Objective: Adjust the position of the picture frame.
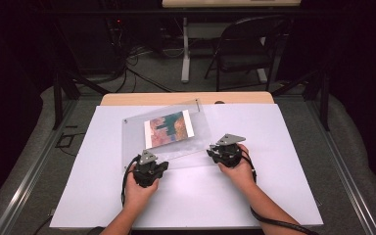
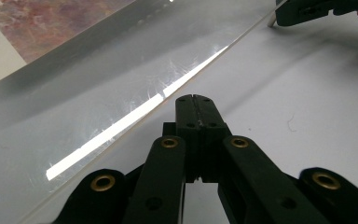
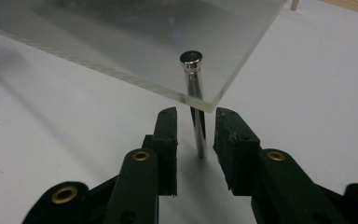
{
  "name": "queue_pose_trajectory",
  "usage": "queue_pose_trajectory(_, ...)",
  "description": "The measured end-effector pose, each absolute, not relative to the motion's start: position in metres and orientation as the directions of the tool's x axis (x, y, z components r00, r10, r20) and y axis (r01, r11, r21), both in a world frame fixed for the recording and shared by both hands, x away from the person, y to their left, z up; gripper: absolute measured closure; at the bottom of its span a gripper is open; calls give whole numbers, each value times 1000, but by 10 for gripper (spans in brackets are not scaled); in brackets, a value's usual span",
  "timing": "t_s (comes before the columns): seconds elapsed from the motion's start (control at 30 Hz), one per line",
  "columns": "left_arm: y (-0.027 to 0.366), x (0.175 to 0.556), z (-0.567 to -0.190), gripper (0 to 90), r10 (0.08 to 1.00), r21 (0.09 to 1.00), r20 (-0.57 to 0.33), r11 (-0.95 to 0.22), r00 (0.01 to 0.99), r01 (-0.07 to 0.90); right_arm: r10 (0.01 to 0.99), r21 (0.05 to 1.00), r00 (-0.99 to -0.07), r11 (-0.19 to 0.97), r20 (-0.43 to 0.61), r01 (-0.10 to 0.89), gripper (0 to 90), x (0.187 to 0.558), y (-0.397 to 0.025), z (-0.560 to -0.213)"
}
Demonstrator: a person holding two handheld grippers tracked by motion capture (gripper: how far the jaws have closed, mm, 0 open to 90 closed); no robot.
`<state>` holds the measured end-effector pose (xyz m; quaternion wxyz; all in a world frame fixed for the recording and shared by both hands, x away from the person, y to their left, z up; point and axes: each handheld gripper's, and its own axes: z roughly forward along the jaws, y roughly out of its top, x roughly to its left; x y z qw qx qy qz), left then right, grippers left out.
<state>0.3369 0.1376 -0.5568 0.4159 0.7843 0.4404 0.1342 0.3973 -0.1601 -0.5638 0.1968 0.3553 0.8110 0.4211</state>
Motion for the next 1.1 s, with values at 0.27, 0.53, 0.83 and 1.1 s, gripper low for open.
queue_pose_trajectory(0.27, 137, 342, -559, 899, 805, 759, -172, -259, 568, 597, 745, 820, -666, 388, -11, 421, 704, 403, -157, -565)
queue_pose_trajectory(0.53, 133, 343, -559, 900, 807, 753, -148, -282, 571, 595, 744, 813, -668, 393, -7, 429, 814, 406, -154, -564)
queue_pose_trajectory(0.83, 135, 344, -557, 900, 799, 745, -176, -273, 575, 608, 726, 803, -682, 461, -95, 378, 847, 399, -152, -562)
queue_pose_trajectory(1.1, 134, 344, -555, 900, 785, 736, -197, -277, 587, 617, 711, 802, -696, 471, -99, 367, 849, 385, -160, -560)
